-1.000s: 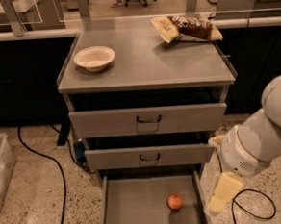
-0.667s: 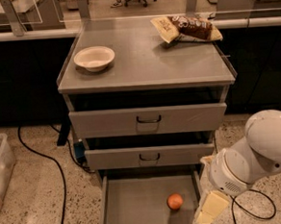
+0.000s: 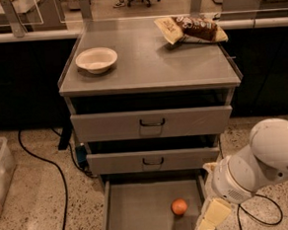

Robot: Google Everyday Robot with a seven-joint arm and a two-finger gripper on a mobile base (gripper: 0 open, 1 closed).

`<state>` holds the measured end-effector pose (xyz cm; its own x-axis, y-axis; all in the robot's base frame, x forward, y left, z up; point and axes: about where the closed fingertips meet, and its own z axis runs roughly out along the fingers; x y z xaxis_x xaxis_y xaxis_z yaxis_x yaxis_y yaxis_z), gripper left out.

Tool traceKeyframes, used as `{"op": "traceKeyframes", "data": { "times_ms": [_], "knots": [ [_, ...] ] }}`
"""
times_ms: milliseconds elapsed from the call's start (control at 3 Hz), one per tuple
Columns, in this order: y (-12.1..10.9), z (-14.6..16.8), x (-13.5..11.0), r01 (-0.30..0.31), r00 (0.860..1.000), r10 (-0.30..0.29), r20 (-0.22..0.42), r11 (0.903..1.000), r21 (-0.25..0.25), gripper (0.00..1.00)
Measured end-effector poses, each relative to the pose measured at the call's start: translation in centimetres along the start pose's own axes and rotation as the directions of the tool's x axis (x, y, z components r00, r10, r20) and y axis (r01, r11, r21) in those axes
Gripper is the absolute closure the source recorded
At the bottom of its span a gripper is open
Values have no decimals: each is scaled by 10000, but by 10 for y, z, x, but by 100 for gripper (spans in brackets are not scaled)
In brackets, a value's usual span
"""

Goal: Pick orange from bottom drawer and place on counter

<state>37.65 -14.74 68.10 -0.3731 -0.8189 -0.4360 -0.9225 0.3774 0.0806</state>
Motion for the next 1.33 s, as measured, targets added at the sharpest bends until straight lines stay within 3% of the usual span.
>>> {"op": "traceKeyframes", "data": {
  "times_ms": [333, 667, 1000, 1333],
  "knots": [
    [-7, 33, 10, -339, 9979, 335, 561, 9994, 78, 0],
    [-32, 68, 21, -1147, 9873, 1041, 1204, 9897, 851, 0],
    [-60, 93, 33, -2023, 9726, 1775, 1504, 9644, 1704, 0],
    [-78, 115, 51, -2594, 9591, 2266, 1699, 9437, 2053, 0]
  ]
}}
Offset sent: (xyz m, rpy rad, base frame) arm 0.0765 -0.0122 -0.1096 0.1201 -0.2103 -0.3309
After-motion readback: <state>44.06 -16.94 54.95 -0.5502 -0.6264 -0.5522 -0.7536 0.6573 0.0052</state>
